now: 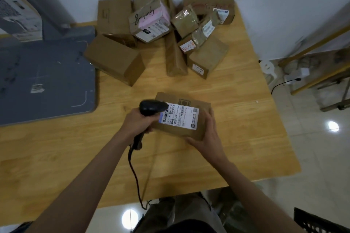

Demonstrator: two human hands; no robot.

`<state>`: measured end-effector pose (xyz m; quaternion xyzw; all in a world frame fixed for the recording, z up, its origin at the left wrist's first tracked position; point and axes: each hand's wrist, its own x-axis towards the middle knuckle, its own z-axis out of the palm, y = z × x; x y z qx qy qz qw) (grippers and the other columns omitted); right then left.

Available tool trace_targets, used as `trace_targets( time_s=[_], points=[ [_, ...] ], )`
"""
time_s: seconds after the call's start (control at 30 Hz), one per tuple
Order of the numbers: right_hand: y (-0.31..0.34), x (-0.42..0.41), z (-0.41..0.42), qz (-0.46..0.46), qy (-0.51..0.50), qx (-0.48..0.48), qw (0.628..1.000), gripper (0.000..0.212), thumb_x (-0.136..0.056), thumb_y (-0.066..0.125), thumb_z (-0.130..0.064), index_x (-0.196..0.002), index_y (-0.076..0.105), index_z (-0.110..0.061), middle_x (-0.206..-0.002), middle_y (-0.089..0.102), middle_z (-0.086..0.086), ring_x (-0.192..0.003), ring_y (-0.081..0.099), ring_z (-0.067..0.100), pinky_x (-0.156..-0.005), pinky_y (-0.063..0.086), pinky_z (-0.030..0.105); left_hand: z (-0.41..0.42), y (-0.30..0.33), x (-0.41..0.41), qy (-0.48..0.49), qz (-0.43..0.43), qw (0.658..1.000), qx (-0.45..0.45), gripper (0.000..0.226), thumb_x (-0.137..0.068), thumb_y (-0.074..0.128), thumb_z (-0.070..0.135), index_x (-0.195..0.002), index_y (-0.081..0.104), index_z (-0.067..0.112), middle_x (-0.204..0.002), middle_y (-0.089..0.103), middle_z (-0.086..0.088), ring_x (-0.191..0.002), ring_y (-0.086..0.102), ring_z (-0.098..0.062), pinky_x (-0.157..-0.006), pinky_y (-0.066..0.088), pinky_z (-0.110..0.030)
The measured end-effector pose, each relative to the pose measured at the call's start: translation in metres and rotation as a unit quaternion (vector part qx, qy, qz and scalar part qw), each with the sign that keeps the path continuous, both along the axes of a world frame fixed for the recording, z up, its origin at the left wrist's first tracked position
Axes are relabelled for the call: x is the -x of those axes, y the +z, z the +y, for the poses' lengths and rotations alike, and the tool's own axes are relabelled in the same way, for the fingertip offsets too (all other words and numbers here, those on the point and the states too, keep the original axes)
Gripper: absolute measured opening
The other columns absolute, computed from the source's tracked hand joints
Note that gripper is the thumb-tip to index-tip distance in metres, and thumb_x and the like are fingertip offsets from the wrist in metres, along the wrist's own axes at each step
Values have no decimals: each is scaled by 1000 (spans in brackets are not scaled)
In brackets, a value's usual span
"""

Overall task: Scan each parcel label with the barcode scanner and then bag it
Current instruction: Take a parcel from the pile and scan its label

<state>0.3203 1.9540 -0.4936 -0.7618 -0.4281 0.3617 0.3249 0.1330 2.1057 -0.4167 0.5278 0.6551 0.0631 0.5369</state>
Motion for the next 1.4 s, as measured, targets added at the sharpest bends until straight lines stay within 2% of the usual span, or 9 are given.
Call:
trace_targets(
  time_s=[0.07, 0.13, 0.3, 0.37, 0.7, 0.87, 1.03, 1.27, 1.4],
  points=[
    [1, 1, 3, 111, -95, 13, 989, 113, -76, 79, -51, -158, 5, -29, -163, 22, -4, -147, 30, 20, -110, 41, 40, -3, -7, 0, 16, -9, 999, 32, 18, -80, 81, 24, -94, 74, 14, -65, 71, -8, -54, 65, -19, -58, 54, -31],
    [3, -5, 10, 193, -155, 44, 968, 102, -87, 73, -45, -160, 4, -26, -150, 43, 0, -132, 49, 19, -105, 49, 45, -2, -9, -2, 30, -12, 999, 33, 19, -81, 80, 22, -97, 74, 12, -72, 70, -11, -56, 64, -20, -59, 54, -32],
    [-1, -37, 10, 203, -192, 57, 959, 53, -90, 70, -20, -138, 49, -23, -125, 49, -1, -113, 57, 19, -94, 55, 49, -1, 1, -14, -21, -28, 999, 33, 17, -85, 77, 19, -99, 72, 11, -67, 67, -14, -57, 64, -20, -55, 52, -29],
    [4, -46, 2, 234, -211, 51, 948, 45, -90, 70, -17, -129, 50, -27, -122, 54, 1, -107, 59, 18, -83, 57, 41, -3, 5, -20, -42, -34, 998, 33, 15, -86, 76, 20, -99, 72, 12, -65, 67, -16, -57, 64, -19, -56, 52, -28],
    [32, -26, -103, 288, -300, 20, 909, 61, -95, 66, -26, -141, 26, -31, -118, 62, -2, -102, 64, 11, -74, 52, 24, -46, 17, -46, -195, -65, 978, 22, 14, -85, 77, 21, -97, 70, 19, -61, 68, -10, -55, 64, -18, -60, 55, -32],
    [35, 16, -194, 273, -403, -33, 873, 67, -92, 71, -23, -140, 27, -38, -125, 62, -2, -111, 62, 15, -94, 53, 37, -107, 30, -49, -312, -81, 946, 18, 11, -86, 75, 20, -93, 72, 11, -63, 66, -11, -57, 63, -18, -60, 54, -31],
    [39, 66, -284, 305, -499, -68, 808, 77, -88, 75, -25, -146, 26, -36, -129, 62, -2, -114, 64, 20, -97, 55, 48, -177, 32, -49, -421, -70, 904, 26, 10, -86, 76, 19, -90, 70, 12, -58, 64, -6, -55, 62, -16, -57, 53, -28],
    [29, 133, -393, 330, -612, -58, 716, 78, -83, 78, -38, -143, 28, -43, -131, 59, -2, -111, 67, 21, -82, 61, 42, -273, 15, -63, -546, -20, 836, 38, 23, -83, 77, 17, -65, 66, 11, -52, 63, -6, -49, 59, -15, -50, 50, -21],
    [15, 159, -445, 375, -650, -43, 660, 90, -77, 80, -46, -149, 28, -33, -132, 56, -1, -116, 63, 22, -90, 59, 48, -328, -5, -73, -595, 3, 802, 46, 11, -82, 78, 18, -80, 71, 9, -55, 64, -7, -49, 59, -14, -51, 51, -25]
  ],
)
